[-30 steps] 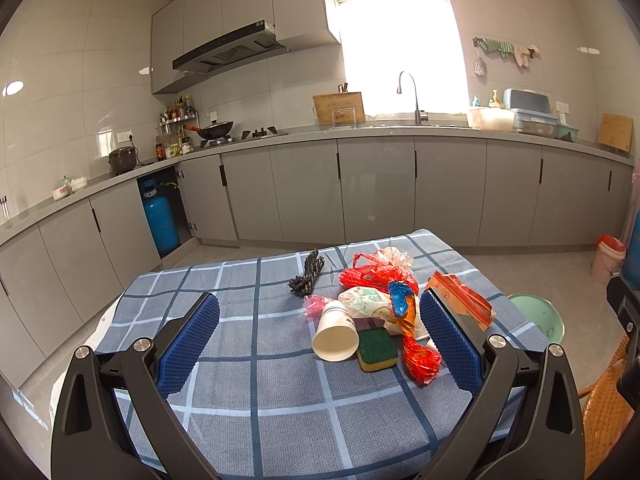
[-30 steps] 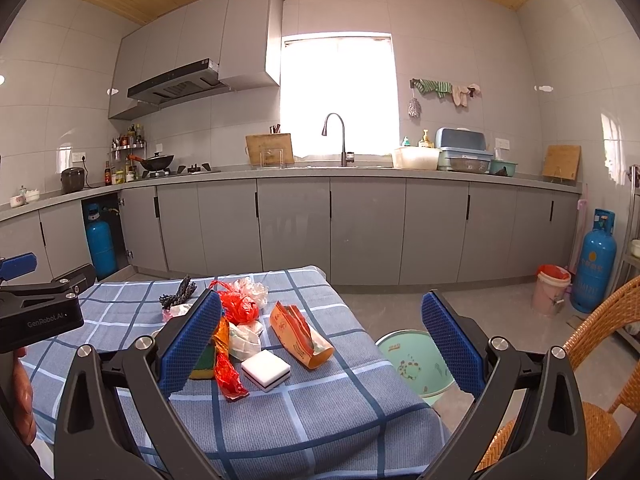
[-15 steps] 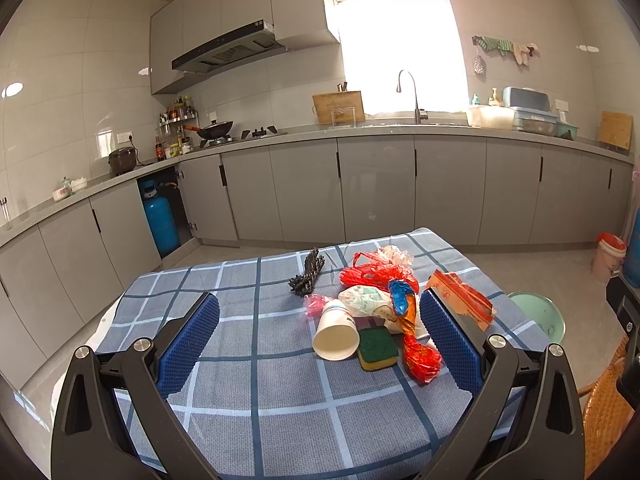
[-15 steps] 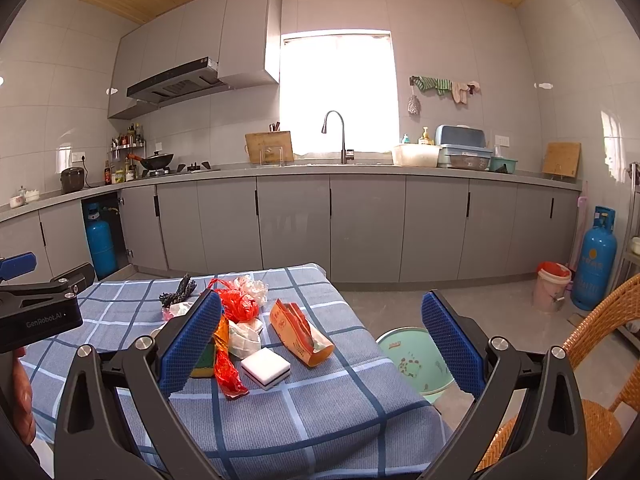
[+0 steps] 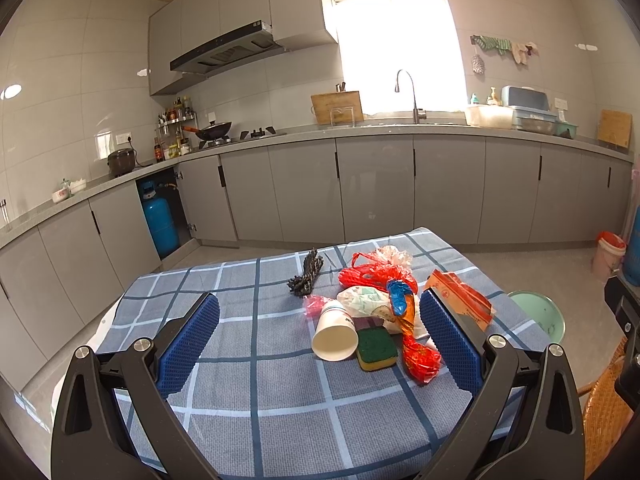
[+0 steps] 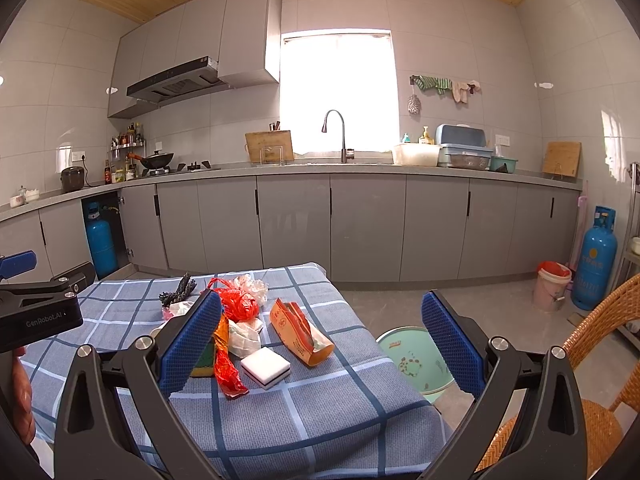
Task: Collect trash
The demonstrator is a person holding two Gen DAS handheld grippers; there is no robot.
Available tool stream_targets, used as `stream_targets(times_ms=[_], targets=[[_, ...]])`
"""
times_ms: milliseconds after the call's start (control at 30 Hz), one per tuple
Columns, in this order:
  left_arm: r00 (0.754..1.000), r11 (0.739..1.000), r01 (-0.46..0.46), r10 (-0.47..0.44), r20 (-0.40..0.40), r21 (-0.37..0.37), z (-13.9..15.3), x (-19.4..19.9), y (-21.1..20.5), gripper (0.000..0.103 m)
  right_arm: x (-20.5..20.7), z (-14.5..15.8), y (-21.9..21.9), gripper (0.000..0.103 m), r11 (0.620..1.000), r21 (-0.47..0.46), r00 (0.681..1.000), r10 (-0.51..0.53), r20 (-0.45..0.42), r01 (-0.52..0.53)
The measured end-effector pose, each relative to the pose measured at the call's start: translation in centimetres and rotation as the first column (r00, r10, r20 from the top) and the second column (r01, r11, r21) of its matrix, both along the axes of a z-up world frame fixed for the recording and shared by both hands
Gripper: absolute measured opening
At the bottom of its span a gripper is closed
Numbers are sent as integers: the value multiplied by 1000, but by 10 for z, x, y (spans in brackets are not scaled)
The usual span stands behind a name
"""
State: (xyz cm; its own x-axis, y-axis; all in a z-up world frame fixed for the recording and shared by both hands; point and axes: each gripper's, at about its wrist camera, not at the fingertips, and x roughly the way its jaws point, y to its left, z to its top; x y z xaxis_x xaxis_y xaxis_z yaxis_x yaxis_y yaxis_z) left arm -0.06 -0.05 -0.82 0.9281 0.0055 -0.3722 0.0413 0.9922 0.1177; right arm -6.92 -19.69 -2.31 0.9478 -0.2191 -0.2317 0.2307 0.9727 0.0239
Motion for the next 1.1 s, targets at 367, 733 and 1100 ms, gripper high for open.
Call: stream_targets(times_ms=[367, 733, 1100], targets=[[1000, 1000, 3, -3, -2, 6, 1, 0, -2, 99, 0, 2, -1, 98, 1000, 1, 1000, 1, -2, -1], [1000, 1000, -3, 4, -24, 26, -10, 12, -4, 99, 9, -16, -1, 98, 1000, 10, 1000, 6, -29, -6], [976, 988, -146, 153, -157, 55, -63, 82, 42, 99, 70, -51, -18, 98, 1000, -15, 986, -17, -165, 14]])
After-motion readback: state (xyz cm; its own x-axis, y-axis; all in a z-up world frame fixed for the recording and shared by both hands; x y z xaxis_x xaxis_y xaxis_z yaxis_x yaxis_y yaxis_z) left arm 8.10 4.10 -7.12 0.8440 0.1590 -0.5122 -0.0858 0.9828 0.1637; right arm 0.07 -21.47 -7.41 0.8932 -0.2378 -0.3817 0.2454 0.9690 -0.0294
